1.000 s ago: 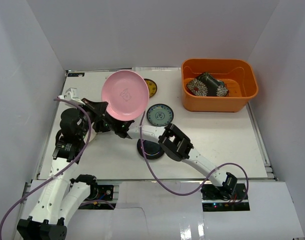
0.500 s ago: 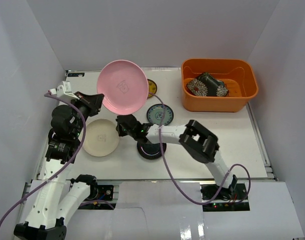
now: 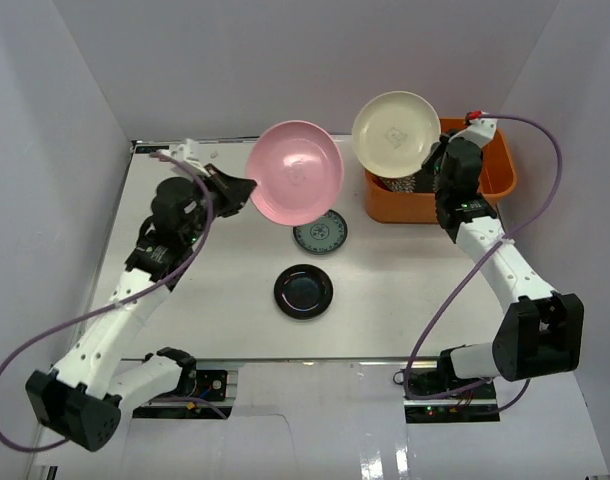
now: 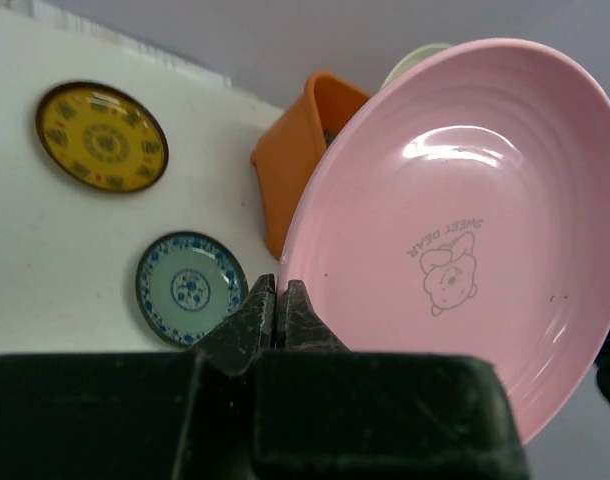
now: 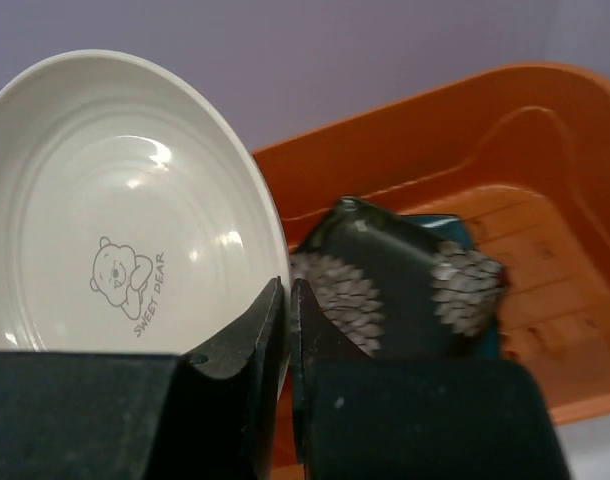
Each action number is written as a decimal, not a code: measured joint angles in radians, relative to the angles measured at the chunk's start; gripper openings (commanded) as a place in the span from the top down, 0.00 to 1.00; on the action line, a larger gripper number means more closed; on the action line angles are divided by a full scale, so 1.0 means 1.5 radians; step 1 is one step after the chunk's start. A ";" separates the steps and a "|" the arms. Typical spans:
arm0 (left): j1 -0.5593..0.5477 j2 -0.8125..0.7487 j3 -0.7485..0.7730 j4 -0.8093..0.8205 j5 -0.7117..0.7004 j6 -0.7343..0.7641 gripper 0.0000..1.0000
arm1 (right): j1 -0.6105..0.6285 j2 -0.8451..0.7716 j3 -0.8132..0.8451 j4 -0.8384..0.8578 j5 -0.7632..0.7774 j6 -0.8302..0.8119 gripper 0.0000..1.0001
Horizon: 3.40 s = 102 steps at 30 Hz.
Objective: Place the plates into the plastic bin on the countertop
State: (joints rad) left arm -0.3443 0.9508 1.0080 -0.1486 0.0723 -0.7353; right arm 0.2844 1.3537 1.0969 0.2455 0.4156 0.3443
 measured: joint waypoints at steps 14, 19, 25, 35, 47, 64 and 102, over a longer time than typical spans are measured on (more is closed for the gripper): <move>-0.218 0.415 0.339 -0.017 -0.167 0.106 1.00 | -0.227 0.196 0.042 -0.114 -0.080 -0.002 0.64; -0.243 0.556 0.482 -0.041 -0.191 0.122 1.00 | -0.237 0.195 0.066 -0.131 -0.136 0.032 0.29; -0.260 0.729 0.643 -0.082 -0.201 0.117 1.00 | -0.296 0.048 0.019 -0.165 -0.213 0.085 0.59; -0.296 0.950 0.878 -0.111 -0.204 0.101 1.00 | -0.314 -0.341 -0.174 -0.117 -0.326 0.159 0.86; -0.303 0.997 0.912 -0.010 -0.188 0.092 0.22 | -0.262 -0.442 -0.278 -0.186 -0.470 0.159 0.48; -0.031 0.611 0.329 0.137 -0.105 0.038 0.33 | 0.293 -0.261 -0.479 -0.086 -0.272 0.202 0.25; 0.115 0.910 0.379 0.170 0.133 -0.124 1.00 | -0.034 -0.194 -0.128 -0.008 -0.110 0.154 0.92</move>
State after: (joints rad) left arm -0.1722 2.3165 1.5764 0.1062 0.2722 -0.9211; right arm 0.2337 1.0622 0.9043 0.2340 0.2512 0.5755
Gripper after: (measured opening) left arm 0.019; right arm 0.078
